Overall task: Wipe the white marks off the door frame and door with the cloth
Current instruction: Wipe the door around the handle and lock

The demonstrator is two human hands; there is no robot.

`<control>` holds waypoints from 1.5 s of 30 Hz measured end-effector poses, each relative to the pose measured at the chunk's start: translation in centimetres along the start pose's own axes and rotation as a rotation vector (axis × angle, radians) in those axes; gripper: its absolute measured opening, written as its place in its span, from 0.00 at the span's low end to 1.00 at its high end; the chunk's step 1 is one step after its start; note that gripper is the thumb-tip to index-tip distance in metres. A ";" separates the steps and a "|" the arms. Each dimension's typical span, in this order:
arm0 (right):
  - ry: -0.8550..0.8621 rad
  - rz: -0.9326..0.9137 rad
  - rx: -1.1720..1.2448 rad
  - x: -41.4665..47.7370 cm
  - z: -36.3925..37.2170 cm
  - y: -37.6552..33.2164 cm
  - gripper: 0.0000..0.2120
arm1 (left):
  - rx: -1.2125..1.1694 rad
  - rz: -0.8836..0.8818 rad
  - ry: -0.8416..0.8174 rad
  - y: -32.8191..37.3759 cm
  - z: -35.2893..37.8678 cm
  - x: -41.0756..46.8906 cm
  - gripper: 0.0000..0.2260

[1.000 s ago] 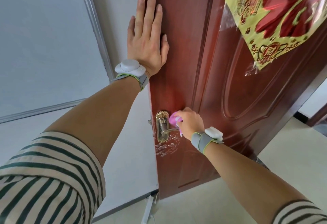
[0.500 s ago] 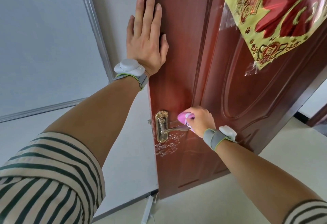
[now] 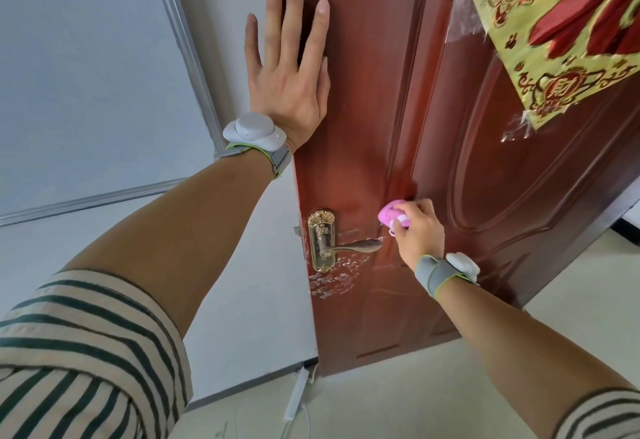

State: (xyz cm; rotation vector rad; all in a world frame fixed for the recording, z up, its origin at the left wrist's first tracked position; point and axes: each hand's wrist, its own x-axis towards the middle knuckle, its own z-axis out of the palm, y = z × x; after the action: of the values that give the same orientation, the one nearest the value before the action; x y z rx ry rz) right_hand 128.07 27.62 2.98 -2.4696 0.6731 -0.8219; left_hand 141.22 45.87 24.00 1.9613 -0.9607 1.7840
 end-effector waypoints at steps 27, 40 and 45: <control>-0.110 0.123 0.171 -2.3 3.6 3.8 0.08 | 0.176 -0.116 -0.078 4.2 0.3 -1.7 0.26; -0.016 0.051 0.437 -2.9 4.1 2.5 0.08 | 0.195 -0.124 -0.112 4.6 0.0 -1.4 0.27; -0.402 0.066 0.183 -4.3 7.0 3.0 0.10 | 0.199 -0.133 -0.129 4.6 0.0 -1.3 0.27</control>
State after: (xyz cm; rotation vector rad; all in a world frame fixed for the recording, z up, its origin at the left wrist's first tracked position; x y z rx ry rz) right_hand 128.64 29.58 -5.55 -2.3318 0.5039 -0.3278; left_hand 138.17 42.87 21.86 2.2282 -0.6940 1.7556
